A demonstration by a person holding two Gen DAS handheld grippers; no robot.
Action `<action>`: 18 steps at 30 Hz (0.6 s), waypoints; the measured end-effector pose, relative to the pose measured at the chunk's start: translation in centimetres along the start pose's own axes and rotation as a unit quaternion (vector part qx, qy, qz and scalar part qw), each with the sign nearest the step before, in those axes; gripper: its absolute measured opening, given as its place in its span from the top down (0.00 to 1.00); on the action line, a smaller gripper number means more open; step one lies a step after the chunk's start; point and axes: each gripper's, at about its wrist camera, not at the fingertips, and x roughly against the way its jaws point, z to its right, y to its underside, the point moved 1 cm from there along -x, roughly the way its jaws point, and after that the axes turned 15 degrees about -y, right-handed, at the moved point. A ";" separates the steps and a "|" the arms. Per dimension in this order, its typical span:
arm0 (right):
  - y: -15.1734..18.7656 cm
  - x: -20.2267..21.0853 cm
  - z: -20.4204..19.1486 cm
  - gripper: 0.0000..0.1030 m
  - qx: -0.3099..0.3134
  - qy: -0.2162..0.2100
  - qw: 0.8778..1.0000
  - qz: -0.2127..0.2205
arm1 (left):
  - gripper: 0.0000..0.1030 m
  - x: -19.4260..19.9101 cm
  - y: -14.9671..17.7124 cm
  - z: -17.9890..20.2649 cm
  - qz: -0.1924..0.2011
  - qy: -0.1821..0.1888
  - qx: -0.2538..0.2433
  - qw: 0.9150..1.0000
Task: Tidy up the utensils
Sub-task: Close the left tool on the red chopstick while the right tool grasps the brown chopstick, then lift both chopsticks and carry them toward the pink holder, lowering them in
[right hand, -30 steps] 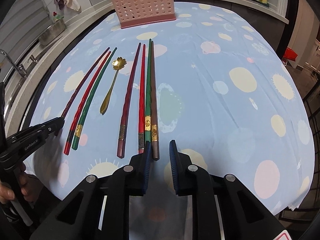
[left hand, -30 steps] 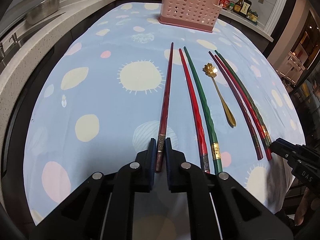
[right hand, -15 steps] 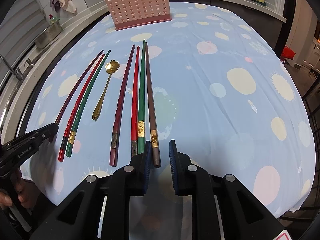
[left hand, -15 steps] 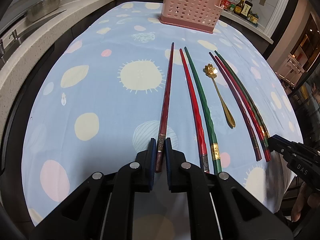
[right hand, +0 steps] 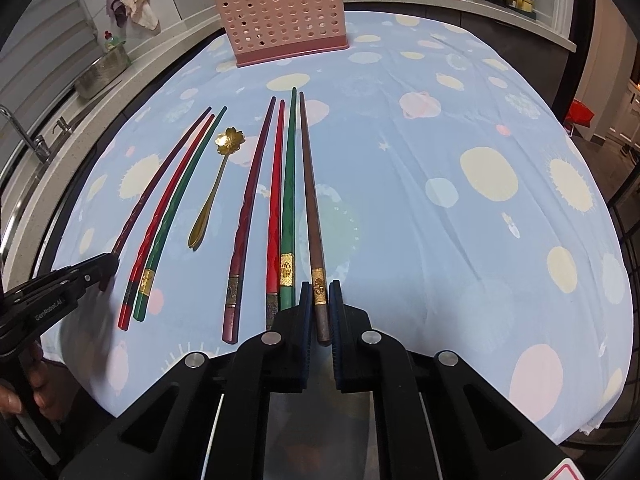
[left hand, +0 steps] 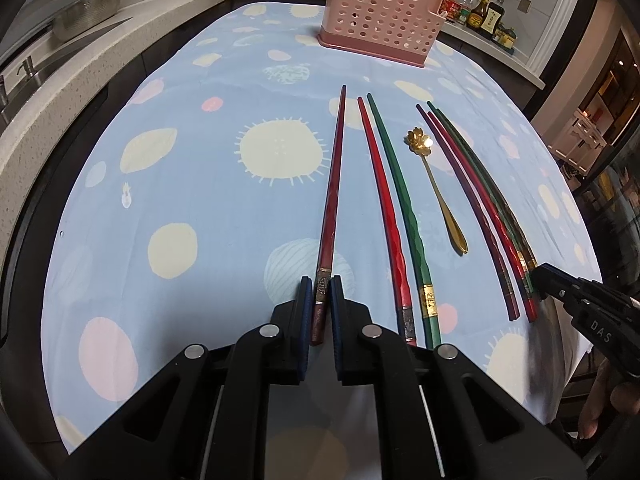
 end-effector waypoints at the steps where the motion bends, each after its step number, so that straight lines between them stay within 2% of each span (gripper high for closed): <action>1: 0.0 0.2 -0.1 0.92 0.000 -0.001 1.000 0.003 | 0.92 0.0 0.0 0.0 -0.001 0.001 0.000 1.000; 8: -0.8 3.0 -0.8 0.93 0.002 -0.013 0.999 0.034 | 0.93 1.6 0.3 -0.1 -0.001 0.009 0.007 1.000; 18: -4.2 8.4 -1.4 0.93 -0.007 -0.032 0.993 0.115 | 0.93 6.8 -2.2 -1.1 0.057 0.027 0.026 0.998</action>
